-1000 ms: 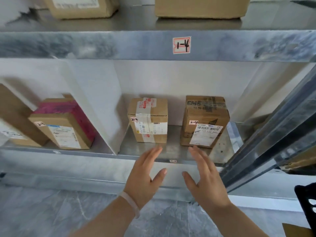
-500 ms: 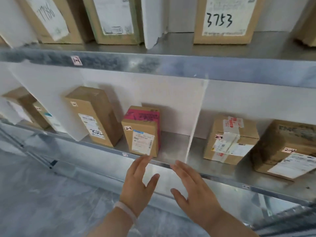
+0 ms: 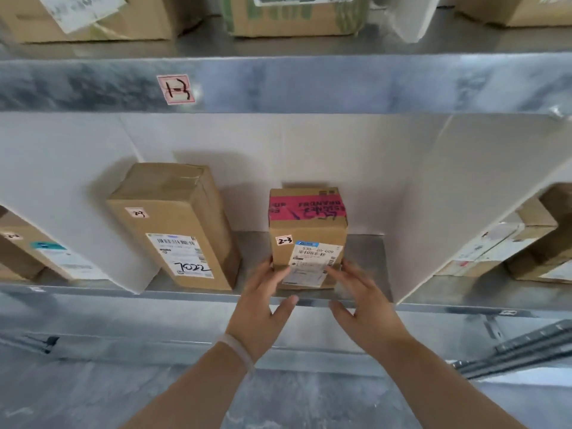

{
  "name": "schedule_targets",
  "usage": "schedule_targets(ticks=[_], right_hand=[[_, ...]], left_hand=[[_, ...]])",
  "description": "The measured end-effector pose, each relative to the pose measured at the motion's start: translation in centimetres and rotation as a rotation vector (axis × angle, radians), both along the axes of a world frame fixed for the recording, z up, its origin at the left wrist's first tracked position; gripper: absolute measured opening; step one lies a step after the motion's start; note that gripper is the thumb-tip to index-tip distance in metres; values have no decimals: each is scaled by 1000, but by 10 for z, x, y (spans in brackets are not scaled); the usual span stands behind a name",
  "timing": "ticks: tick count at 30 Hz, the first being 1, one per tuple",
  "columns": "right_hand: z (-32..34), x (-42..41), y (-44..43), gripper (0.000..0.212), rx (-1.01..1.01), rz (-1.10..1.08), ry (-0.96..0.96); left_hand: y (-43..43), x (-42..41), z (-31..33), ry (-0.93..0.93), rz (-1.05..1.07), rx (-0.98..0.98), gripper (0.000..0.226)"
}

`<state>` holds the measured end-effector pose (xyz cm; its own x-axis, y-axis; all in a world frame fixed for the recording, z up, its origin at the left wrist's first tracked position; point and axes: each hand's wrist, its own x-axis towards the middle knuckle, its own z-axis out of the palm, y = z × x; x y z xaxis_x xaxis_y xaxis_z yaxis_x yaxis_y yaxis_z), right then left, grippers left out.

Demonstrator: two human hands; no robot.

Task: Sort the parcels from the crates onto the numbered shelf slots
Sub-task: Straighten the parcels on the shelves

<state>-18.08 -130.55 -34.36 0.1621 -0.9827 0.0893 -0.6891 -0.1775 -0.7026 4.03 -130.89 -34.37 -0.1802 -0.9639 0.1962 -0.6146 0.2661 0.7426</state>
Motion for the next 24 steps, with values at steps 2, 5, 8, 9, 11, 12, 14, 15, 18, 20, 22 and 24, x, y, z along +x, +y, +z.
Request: schedule_targets(ticks=[2,5,8,9,11,12,14,15,18,20,22,24], right_hand=[[-2,4,-4,68,2,-31,-26],[-6,0,-11,71,-14,-68,16],[-7,-6,-16,68,13,-121,14],[-6,-7,-17,66,15,-125,5],[-5,-6,-15,65,0,-116,10],[-5,-5,-12,67,-11,-117,15],[-3,-4,-5,72,-27,-135,22],[-2,-3,1,73,-27,-146,33],[1,4,18,67,-48,-164,58],[1,15,28,62,-77,-114,83],[1,32,34,59,-32,-29,122],[2,49,36,59,17,54,131]], left_hand=[[-9,0,-6,-5,-27,-6,50],[-23,-5,-11,27,-89,14,49],[-33,-12,-13,49,-109,9,49],[-35,-13,-14,55,-112,4,49],[-34,-12,-16,49,-121,-15,50],[-32,-11,-17,38,-124,-24,51],[-26,-8,-15,13,-112,-27,55],[-22,-5,-14,-2,-103,-27,56],[-5,9,-7,-47,-62,-34,55],[12,25,-2,-65,-12,-36,53],[27,42,1,-81,62,-27,52],[40,60,5,-95,144,-18,50]])
